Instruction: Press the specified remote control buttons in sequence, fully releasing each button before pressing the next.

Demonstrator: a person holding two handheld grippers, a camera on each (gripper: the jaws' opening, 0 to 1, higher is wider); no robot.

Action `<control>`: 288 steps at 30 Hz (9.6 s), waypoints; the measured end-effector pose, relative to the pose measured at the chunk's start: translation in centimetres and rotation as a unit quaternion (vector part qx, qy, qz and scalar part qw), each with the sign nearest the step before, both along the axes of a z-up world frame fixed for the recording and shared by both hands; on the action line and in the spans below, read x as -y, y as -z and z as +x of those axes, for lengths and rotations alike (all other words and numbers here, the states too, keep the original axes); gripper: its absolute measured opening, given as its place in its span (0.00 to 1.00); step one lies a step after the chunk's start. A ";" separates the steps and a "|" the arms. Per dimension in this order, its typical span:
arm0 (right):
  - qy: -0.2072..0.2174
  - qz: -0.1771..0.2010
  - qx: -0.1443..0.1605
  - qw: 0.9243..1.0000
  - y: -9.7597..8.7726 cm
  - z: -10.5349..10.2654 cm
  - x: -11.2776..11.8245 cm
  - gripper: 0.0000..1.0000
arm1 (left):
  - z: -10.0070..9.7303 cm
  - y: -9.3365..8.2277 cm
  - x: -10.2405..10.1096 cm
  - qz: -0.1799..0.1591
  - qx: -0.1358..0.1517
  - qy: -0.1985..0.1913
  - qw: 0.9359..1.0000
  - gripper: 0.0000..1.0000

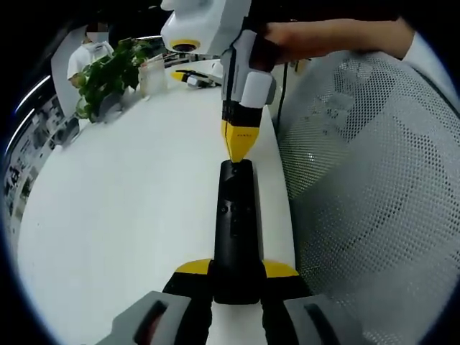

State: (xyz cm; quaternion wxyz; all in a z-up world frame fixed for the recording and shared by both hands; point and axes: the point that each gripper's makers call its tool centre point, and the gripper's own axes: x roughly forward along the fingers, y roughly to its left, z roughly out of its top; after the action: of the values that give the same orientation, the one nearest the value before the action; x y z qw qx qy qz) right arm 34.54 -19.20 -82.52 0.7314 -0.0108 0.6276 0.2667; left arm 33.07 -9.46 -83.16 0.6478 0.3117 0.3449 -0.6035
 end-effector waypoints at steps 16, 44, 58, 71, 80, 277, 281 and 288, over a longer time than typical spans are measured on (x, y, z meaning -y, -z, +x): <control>-0.076 -0.025 0.052 0.995 -0.1 -0.2 -0.7 0.00 | 0.0 0.0 0.0 0.000 -0.001 -0.001 1.000 0.24; 0.003 0.040 -0.007 0.999 -0.3 -0.4 -1.5 0.00 | 0.0 0.0 0.0 0.001 0.000 -0.003 1.000 0.25; 0.000 0.039 0.002 0.999 -0.2 -0.5 -1.6 0.00 | 0.0 0.0 0.0 0.005 0.002 0.003 1.000 0.25; -0.031 0.012 0.030 0.999 0.0 -0.4 -1.8 0.00 | 0.0 0.0 0.0 0.005 0.001 0.001 1.000 0.25; -0.010 0.029 0.008 0.999 -0.2 -0.4 -1.8 0.00 | 0.0 0.0 0.0 0.000 0.001 -0.002 1.000 0.25; -0.060 -0.005 0.003 0.998 0.2 -1.7 -2.7 0.00 | -0.1 0.0 -0.4 0.008 0.002 -0.059 0.998 0.25; -0.042 0.010 -0.009 0.999 0.1 -1.7 -2.7 0.00 | -0.1 0.0 -0.4 0.007 0.001 -0.061 0.998 0.25; -0.010 0.025 -0.026 0.999 -0.1 -1.2 -2.6 0.00 | -0.3 0.0 -0.4 0.009 0.006 -0.064 0.998 0.25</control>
State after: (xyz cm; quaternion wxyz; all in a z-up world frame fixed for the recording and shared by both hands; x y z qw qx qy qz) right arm 33.36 -16.60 -82.46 0.7121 0.0081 0.6394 0.2900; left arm 32.81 -9.10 -83.12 0.6840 0.2988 0.3658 -0.5560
